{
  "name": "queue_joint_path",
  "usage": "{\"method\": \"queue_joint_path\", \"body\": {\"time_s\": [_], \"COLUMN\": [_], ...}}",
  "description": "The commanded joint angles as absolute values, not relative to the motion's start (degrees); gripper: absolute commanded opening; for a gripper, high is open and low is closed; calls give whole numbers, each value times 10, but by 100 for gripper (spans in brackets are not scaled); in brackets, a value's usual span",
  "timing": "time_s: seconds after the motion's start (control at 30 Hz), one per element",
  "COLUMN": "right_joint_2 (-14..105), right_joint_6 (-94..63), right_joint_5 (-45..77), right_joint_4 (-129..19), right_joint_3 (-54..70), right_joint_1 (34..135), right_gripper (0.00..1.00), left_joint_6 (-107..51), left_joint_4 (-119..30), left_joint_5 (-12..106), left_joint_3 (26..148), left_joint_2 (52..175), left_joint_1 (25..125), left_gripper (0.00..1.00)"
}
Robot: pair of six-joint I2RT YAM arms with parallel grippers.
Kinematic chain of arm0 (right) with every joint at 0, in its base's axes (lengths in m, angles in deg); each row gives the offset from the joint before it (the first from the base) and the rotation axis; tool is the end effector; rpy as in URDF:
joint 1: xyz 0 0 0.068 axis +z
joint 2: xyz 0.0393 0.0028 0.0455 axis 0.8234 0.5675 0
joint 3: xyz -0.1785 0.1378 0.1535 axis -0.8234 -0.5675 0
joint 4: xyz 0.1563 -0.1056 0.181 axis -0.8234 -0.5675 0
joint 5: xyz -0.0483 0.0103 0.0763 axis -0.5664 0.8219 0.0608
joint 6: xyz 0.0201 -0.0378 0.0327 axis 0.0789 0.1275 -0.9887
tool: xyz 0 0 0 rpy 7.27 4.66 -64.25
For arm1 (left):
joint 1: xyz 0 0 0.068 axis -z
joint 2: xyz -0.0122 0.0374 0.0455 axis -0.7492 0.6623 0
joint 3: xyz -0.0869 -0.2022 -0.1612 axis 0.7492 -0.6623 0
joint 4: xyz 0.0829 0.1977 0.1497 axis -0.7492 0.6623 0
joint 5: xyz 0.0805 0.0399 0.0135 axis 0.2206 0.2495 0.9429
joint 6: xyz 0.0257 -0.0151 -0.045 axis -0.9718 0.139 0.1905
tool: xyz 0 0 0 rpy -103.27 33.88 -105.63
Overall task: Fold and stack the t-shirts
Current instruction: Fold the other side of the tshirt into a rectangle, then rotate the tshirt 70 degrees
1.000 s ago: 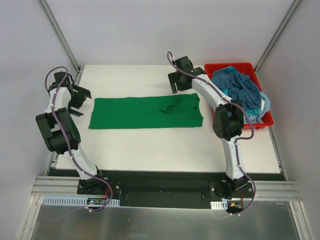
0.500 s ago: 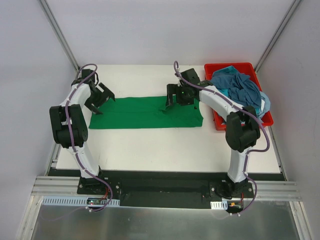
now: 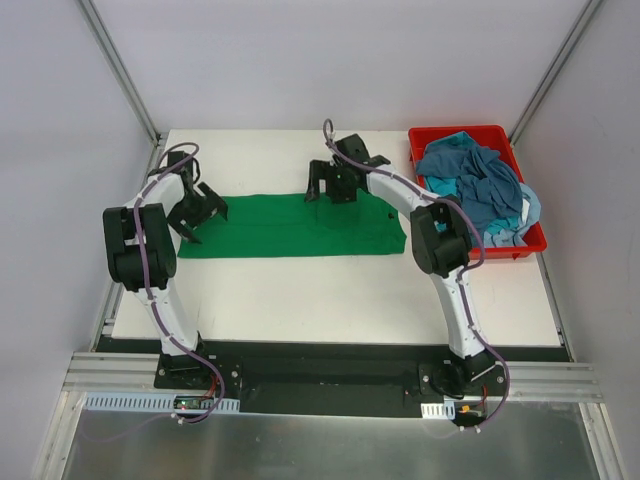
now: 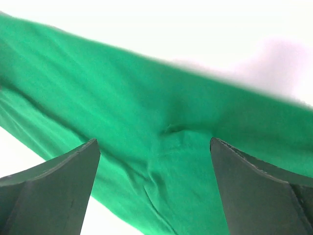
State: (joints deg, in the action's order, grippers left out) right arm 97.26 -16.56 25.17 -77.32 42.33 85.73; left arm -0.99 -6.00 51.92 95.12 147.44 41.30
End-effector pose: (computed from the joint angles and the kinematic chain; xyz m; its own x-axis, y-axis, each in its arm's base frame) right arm 0.4469 0.2734 0.1901 -0.7010 -0.2620 -0.6633 -0.5722 0.7617 0.3040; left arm 0.3939 0.0479 0.1927 -0.6467 -0.7051 -0.2909 -0.6410 0.7091 -0.2938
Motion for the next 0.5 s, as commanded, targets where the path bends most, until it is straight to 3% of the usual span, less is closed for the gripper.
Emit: {"method": "queue_joint_path", "body": {"time_s": [0.0,0.13,0.33,0.47], "right_joint_2": [1019,1004,798,718], "right_joint_6": [-185,-169,-149,-181], "right_joint_5": [245,232,155,140], "right_joint_4": [-752,-797,-782,-783], "right_joint_3": [557,585,335,197], "right_joint_1": [861,861,863,863], "right_gripper": [96,96,96,96], "left_joint_6": [-22,-22,-22,-14], "left_joint_4": [-44,-44,-43,-48], "left_joint_5": [547,563,573,558], "left_joint_3": [906,870,873,931], "left_joint_2": [1458,1420,1332,1336], "left_joint_1": [410,410,412,414], "left_gripper": [99,99,99,99]}}
